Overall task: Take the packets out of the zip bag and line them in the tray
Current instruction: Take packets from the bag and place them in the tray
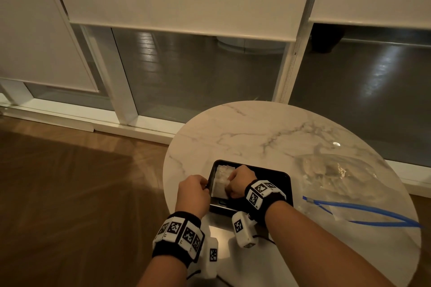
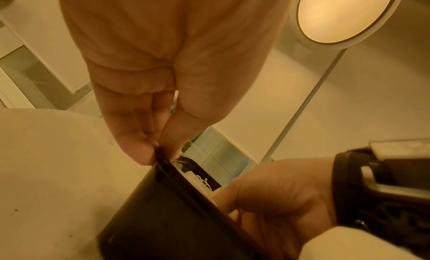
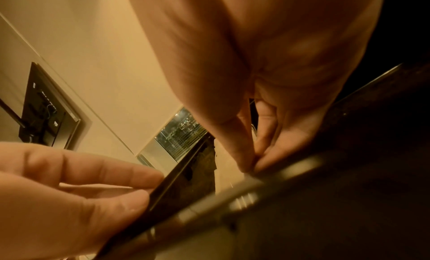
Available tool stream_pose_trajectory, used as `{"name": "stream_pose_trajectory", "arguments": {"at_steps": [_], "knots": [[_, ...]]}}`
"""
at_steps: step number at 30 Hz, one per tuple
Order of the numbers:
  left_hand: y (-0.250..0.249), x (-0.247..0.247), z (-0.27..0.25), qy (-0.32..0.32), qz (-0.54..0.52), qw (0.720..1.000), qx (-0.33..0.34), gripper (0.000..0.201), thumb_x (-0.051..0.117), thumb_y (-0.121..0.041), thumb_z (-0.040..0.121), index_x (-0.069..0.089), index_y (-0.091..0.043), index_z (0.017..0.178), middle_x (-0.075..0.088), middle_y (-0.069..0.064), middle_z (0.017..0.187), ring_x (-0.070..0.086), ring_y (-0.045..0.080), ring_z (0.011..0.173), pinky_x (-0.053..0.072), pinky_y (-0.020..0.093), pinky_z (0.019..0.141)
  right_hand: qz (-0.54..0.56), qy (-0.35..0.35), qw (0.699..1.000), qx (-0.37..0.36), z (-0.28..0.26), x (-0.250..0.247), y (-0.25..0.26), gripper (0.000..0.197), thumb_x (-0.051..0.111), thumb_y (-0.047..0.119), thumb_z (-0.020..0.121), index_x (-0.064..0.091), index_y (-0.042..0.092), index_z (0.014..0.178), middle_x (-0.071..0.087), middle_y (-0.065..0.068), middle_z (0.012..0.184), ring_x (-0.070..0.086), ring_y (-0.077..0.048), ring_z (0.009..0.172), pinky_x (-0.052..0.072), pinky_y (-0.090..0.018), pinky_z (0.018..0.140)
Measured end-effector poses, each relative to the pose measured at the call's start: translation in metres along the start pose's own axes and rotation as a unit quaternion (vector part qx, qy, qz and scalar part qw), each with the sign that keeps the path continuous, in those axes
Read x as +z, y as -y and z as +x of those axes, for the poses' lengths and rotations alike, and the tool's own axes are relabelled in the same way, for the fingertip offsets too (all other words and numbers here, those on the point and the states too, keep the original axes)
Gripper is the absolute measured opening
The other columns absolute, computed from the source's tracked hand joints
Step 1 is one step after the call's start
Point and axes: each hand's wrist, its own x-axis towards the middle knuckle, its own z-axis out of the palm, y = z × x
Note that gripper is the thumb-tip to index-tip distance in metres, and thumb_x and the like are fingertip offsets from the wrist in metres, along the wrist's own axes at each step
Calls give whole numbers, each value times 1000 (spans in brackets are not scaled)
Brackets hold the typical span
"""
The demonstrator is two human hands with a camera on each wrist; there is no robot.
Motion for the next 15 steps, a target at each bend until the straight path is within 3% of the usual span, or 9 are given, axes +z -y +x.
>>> {"name": "stream_pose_trajectory", "arguments": {"at_steps": [11,15], "knots": [[-1,-1,0,-3,4,1000,7,28,64,-8,94,70,-11,122,70,7,116,66,18,104,48,20,88,-1,-13,1000,0,3,-3,-2,22,78,4,72,76,9,94,73,-9,94,71,-25,90,62,-37,79],[-2,-3,0,-3,5,1000,8,29,64,-8,95,69,-11,123,70,7,118,66,18,105,49,22,90,13,-24,1000,-3,5,-3,-2,18,80,5,71,77,7,88,74,-11,90,73,-26,85,63,-39,75]]}}
